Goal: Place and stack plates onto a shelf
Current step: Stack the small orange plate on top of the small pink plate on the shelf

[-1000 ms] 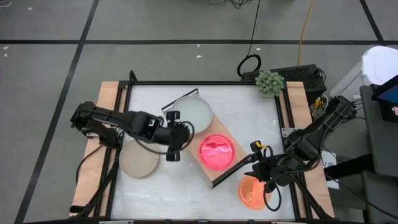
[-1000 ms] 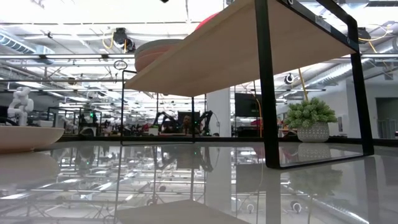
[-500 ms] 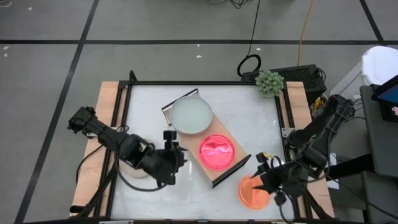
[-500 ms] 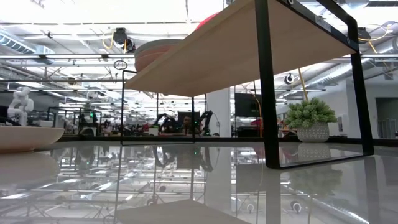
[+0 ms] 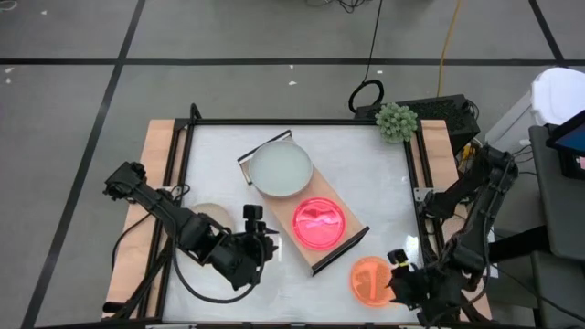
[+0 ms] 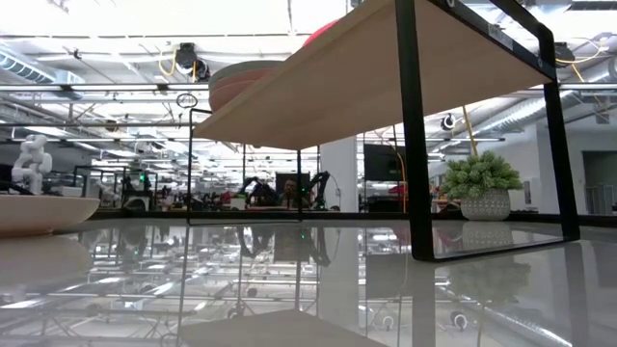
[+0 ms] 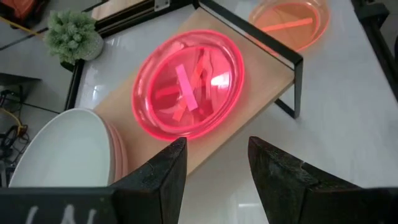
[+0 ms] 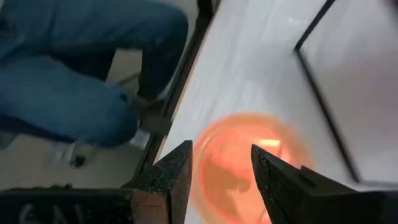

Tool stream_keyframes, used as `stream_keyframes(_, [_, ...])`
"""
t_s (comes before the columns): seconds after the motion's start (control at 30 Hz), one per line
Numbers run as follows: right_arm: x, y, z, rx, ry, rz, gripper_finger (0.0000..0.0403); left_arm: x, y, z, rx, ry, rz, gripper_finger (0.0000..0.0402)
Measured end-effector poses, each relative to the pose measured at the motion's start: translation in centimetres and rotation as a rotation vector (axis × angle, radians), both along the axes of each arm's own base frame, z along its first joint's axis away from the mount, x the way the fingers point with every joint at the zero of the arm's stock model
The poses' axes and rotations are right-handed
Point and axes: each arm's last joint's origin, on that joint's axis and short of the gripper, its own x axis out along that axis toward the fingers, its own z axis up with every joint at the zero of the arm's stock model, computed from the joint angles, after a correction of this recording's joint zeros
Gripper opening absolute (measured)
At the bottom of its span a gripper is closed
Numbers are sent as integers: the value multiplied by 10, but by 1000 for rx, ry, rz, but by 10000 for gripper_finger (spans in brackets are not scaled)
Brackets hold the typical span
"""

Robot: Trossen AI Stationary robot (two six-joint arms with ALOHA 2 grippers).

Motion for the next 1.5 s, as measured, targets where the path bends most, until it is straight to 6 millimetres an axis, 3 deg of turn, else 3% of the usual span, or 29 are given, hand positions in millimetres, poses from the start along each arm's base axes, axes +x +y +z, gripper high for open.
stream_keyframes(0.37, [-3, 23, -52, -70, 245, 0, 148, 0, 0, 0, -3, -8, 12, 177])
stream_keyframes(0.73, [-9, 19, -100, -27, 319, 25, 148, 0, 1, 0, 1, -4, 10, 177])
stream_keyframes(1.3, [-26, 13, -128, -80, 306, 171, 94, 1, 3, 0, 1, -4, 18, 177])
stream_keyframes(1.5, [-26, 12, -130, -111, 270, 216, 82, 5, 8, 0, 7, -1, 30, 177])
